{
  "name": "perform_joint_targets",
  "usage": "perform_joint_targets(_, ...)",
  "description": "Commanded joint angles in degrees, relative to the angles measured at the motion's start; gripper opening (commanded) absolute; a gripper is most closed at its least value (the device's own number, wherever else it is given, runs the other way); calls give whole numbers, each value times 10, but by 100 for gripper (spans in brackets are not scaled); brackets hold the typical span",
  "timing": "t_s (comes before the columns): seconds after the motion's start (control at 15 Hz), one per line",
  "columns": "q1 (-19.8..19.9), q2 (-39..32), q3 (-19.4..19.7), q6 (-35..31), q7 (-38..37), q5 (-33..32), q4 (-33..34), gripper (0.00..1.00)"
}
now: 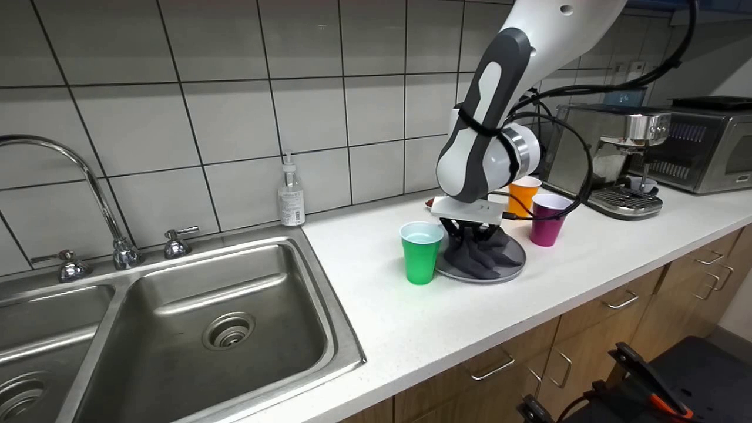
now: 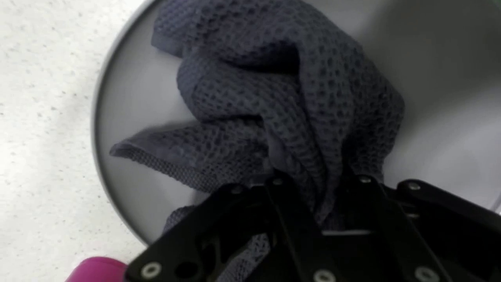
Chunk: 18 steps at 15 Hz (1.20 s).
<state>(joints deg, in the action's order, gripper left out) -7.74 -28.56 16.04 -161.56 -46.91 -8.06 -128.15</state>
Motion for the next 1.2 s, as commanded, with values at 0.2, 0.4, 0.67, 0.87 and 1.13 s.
perform_joint_targets(0.2,-19,20,21,-2,2,4,-14,2)
perform_joint_targets(0.4,-28,40,30,0,0,-1,-24,3)
perform_joint_targets(0.67,-42,71,42,9,-4,-13,-30,3)
perform_joint_targets(0.87,-48,96,45,9,-7,-24,-37,3)
perform_joint_targets(1.13,-47,129,42,13,-10,-42,-49,3)
